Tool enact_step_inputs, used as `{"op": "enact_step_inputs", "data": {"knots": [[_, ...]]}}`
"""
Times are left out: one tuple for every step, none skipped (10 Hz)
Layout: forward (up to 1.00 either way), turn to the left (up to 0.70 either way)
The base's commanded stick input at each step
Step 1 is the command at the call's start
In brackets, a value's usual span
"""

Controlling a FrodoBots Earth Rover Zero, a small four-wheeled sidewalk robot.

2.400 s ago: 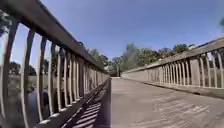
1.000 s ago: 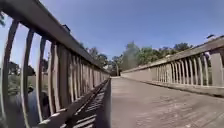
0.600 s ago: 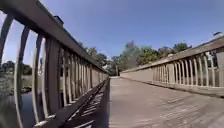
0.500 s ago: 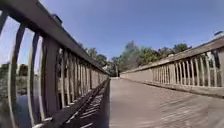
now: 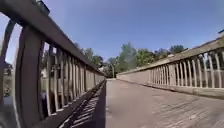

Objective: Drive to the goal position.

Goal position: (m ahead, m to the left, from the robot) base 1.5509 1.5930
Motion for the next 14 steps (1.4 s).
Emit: {"op": "enact_step_inputs", "data": {"knots": [[0.45, -0.18], [0.45, 0.02], [0.45, 0.02], [0.45, 0.02], [0.45, 0.02], [0.45, 0.02], [0.45, 0.02], [0.45, 0.02], [0.45, 0.02], [0.45, 0.02], [0.45, 0.02], [0.45, 0.02], [0.45, 0.02], [0.45, 0.02]]}}
